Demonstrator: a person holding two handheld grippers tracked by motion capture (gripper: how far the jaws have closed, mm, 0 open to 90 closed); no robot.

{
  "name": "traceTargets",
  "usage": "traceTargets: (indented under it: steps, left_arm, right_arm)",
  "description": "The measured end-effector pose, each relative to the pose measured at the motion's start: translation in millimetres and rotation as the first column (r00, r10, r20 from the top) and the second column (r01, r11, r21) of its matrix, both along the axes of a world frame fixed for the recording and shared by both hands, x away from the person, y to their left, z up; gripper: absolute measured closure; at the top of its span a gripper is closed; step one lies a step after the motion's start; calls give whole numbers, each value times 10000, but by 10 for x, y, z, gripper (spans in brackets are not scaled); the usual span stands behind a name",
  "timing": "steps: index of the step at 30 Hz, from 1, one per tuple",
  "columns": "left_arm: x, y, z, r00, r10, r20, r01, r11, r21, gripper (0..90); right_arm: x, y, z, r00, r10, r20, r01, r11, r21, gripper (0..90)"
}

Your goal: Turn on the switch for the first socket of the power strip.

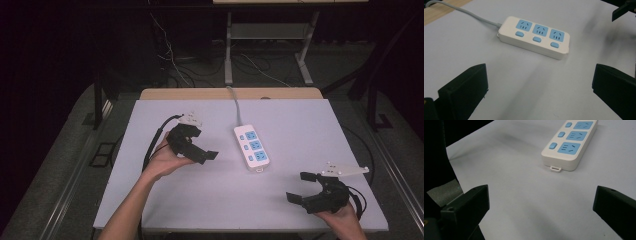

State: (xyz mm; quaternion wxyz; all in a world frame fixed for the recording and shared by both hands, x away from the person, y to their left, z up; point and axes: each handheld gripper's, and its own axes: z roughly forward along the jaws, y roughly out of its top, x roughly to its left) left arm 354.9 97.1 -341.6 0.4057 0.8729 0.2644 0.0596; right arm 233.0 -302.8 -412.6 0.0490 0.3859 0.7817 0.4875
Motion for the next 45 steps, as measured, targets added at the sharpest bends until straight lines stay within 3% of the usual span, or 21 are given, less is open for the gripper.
traceTargets:
  steps: [13, 29, 45]
  left_arm:
    - [175, -154, 39, 9996, -274, -26, 275, 9988, 407, 0]
    - [396, -372, 31, 9983, -570, -147, 578, 9966, 594, 0]
    - [617, -566, 97, 9977, -618, -268, 648, 9893, 1305, 33]
  right_arm:
    - [1, 0, -3, 10000, 34, -6, -34, 10000, -38, 3]
    - [5, -8, -8, 10000, 37, -29, -37, 10000, -48, 3]
    - [1, -11, -11, 10000, 21, -35, -22, 9998, -185, 3]
